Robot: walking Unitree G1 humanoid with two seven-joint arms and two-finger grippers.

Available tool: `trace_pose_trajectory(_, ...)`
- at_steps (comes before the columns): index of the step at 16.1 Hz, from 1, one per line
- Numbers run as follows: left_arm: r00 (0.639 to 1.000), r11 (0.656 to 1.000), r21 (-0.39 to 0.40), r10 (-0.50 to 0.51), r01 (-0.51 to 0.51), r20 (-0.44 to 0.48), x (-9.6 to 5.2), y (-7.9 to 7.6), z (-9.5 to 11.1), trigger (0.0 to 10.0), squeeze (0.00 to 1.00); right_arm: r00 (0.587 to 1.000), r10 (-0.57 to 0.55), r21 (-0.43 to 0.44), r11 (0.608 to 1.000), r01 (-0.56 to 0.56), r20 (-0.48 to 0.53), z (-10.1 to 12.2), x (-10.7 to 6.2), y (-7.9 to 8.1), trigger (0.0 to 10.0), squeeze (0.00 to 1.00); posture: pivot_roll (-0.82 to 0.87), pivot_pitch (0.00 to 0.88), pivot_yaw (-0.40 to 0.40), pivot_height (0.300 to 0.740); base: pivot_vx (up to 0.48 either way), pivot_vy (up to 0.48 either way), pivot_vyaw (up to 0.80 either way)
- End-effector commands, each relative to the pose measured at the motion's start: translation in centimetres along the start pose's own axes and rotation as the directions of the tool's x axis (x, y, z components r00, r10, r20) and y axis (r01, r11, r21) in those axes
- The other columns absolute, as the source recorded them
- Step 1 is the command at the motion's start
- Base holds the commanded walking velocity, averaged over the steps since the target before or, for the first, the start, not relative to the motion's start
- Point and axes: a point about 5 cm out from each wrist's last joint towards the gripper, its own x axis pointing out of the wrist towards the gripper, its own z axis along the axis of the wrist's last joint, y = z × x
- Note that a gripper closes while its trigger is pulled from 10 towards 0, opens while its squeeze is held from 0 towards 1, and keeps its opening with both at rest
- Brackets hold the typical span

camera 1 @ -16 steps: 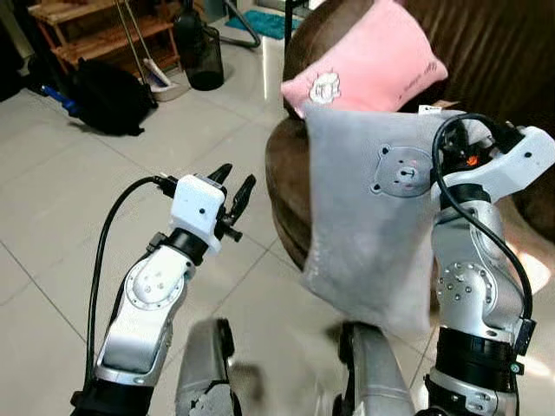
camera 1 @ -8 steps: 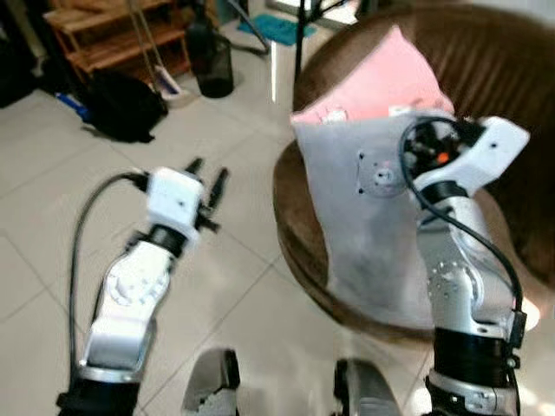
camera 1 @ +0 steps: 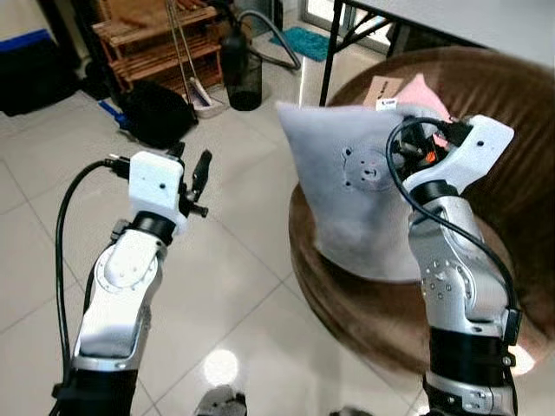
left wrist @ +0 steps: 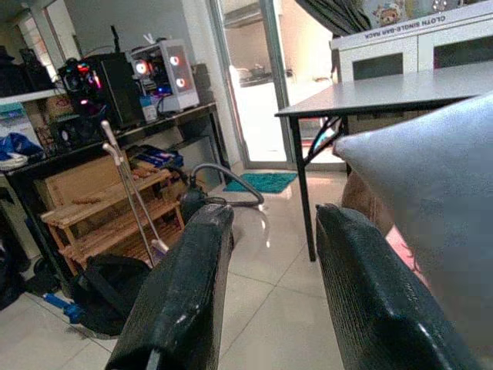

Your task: Move the pillow to the sofa from floor

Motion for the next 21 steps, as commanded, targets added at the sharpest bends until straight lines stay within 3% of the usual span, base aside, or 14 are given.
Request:
trace_pose_trajectory(1, 1.0, 1.0, 0.006, 0.0, 0.0, -0.02, 0.0, -0.3, -0.2, 10.0, 0.0, 0.999, 0.032, -0.011, 0.999, -0.032, 0.015, 0.0, -0.3, 0.5, 10.0, 0.0, 0.02, 0.025, -0.02, 0.74, 0.0, -0.326, 0.0)
trace_pose_trajectory(10, 0.999, 1.0, 0.016, -0.016, 0.016, -0.029, 0.0, -0.6, -0.3, 10.0, 0.0, 1.0, 0.006, -0.007, 1.0, -0.006, 0.004, -0.5, -0.7, -0.1, 10.0, 0.0, 0.02, 0.028, -0.012, 0.74, 0.0, -0.474, 0.0)
trace_pose_trajectory(15, 0.998, 0.999, -0.011, -0.032, 0.031, -0.045, -0.2, -0.9, -0.8, 10.0, 0.0, 1.0, 0.02, -0.015, 1.0, -0.02, -0.01, -0.7, -0.8, 0.1, 10.0, 0.0, 0.02, 0.033, -0.015, 0.74, 0.0, 0.0, 0.0)
trace_pose_trajectory(21, 0.998, 0.998, -0.033, -0.05, 0.048, -0.048, -0.3, -1.1, -0.9, 10.0, 0.0, 0.999, 0.037, -0.026, 0.999, -0.038, -0.031, -1.1, -0.8, 0.4, 10.0, 0.0, 0.02, 0.03, -0.016, 0.74, 0.337, 0.0, -0.33)
